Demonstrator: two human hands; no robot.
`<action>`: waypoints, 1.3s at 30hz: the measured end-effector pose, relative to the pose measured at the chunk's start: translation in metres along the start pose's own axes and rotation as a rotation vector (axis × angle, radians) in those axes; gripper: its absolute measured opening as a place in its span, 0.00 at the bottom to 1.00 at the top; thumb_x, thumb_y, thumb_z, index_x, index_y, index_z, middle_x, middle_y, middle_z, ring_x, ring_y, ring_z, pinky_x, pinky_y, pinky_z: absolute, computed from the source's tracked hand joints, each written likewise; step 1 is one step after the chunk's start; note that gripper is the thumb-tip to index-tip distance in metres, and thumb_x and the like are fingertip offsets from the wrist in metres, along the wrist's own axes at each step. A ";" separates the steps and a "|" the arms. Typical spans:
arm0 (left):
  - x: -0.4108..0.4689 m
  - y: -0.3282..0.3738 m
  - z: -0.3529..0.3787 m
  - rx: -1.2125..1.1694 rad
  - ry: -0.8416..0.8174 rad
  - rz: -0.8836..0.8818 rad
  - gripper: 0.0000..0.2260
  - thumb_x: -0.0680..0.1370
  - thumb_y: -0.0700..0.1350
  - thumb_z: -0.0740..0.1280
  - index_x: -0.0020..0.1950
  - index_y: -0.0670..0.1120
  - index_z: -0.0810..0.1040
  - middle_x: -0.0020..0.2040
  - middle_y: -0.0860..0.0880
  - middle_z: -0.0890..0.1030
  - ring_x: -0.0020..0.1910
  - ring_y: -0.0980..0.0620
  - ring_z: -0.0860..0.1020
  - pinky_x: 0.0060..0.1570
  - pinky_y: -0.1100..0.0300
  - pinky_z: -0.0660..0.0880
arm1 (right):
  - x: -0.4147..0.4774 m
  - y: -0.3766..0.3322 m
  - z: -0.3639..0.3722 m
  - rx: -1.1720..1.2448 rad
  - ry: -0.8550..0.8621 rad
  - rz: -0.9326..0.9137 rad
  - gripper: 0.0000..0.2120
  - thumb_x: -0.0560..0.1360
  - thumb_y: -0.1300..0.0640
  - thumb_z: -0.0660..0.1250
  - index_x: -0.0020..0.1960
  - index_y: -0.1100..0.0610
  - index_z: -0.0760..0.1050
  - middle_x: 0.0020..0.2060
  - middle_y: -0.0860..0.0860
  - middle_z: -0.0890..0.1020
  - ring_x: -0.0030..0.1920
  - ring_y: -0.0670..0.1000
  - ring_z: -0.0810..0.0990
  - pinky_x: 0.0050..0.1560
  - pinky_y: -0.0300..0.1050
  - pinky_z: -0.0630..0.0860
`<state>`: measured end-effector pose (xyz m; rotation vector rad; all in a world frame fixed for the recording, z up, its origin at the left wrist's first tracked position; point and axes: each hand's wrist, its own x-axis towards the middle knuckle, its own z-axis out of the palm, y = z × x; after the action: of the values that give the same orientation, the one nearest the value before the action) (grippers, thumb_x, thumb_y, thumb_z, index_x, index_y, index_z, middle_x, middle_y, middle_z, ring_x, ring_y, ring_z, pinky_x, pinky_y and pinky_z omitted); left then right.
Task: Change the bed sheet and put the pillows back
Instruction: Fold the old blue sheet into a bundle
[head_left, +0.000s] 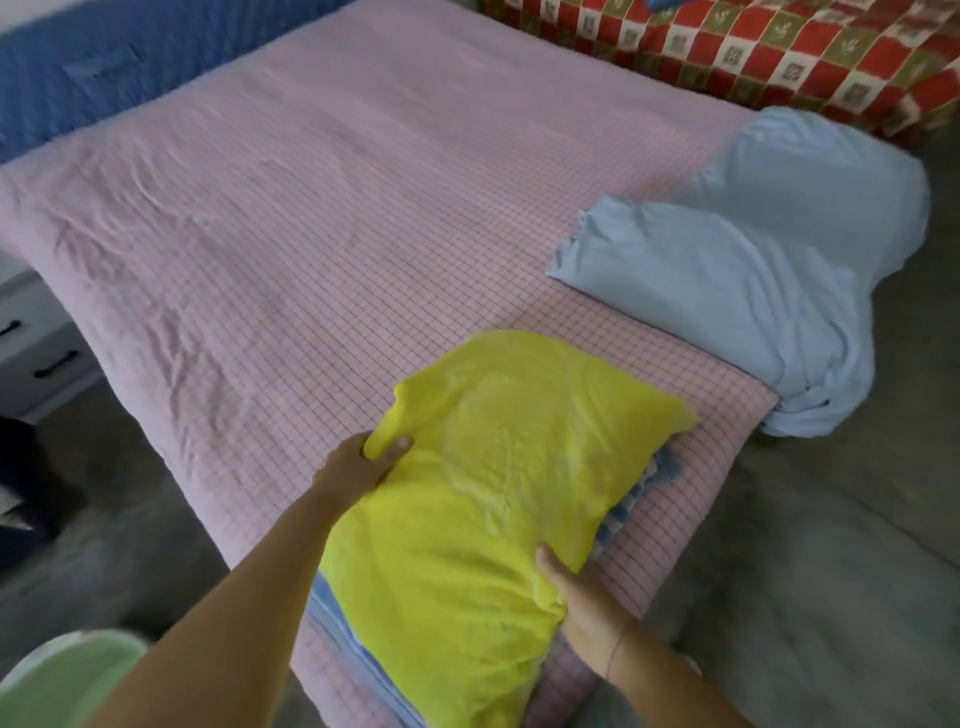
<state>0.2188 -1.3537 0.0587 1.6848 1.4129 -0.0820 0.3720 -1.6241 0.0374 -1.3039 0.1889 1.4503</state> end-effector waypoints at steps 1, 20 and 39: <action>-0.006 -0.006 -0.004 -0.026 -0.026 -0.004 0.37 0.61 0.77 0.66 0.59 0.53 0.78 0.51 0.52 0.83 0.49 0.51 0.81 0.55 0.49 0.77 | -0.002 0.010 0.001 -0.031 -0.005 0.017 0.56 0.48 0.39 0.84 0.71 0.56 0.68 0.62 0.53 0.79 0.63 0.56 0.78 0.67 0.59 0.70; -0.056 -0.069 -0.018 0.449 -0.118 -0.111 0.42 0.62 0.81 0.56 0.61 0.51 0.77 0.55 0.51 0.81 0.53 0.50 0.78 0.58 0.50 0.73 | -0.038 0.084 0.041 -0.343 -0.181 0.138 0.37 0.56 0.44 0.79 0.62 0.54 0.74 0.52 0.45 0.82 0.53 0.46 0.80 0.54 0.42 0.77; -0.016 0.140 0.085 0.276 0.079 0.319 0.33 0.74 0.63 0.67 0.73 0.45 0.68 0.72 0.43 0.69 0.71 0.42 0.66 0.70 0.45 0.63 | -0.045 -0.109 -0.111 0.034 0.332 -0.277 0.33 0.76 0.42 0.65 0.72 0.60 0.64 0.69 0.61 0.70 0.69 0.60 0.70 0.67 0.54 0.69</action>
<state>0.3674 -1.4122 0.0993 2.1443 1.2130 -0.0322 0.5117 -1.6907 0.0868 -1.4746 0.2397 0.9892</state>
